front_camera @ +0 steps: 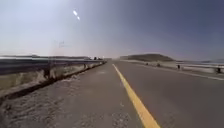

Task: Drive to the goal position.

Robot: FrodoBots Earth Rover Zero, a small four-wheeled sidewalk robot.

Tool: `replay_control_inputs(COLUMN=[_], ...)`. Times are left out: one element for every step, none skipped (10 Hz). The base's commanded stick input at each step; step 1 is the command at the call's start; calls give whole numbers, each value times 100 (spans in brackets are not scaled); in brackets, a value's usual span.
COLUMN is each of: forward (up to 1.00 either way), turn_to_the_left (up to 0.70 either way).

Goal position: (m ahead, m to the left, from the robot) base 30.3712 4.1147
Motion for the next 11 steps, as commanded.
replay_control_inputs(forward=[50, 50, 50, 50, 50, 50, 50, 50, 50, 50, 50], turn_to_the_left=[0, 0, 0, 0, 0, 0, 0, 0, 0, 0, 0])
